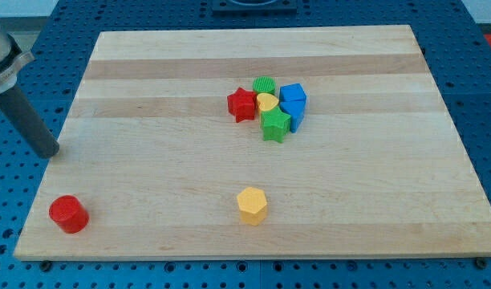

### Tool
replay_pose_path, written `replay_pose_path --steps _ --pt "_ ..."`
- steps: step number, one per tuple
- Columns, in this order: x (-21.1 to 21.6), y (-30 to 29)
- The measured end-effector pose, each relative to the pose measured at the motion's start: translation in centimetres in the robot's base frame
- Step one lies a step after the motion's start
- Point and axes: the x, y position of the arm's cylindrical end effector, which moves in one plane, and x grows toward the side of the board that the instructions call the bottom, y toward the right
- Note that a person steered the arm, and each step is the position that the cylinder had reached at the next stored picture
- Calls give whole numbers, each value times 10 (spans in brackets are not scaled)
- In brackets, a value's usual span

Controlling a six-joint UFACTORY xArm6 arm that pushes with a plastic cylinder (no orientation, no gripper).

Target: Point at the red circle

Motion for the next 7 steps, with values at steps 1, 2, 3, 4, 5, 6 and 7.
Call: replay_pose_path --steps 1,2,3,4,5,6,7 --pt "43 1" --pt "79 1" --pt "117 1" --pt "137 2" --pt "127 7" --pt "106 16" --pt "99 52"
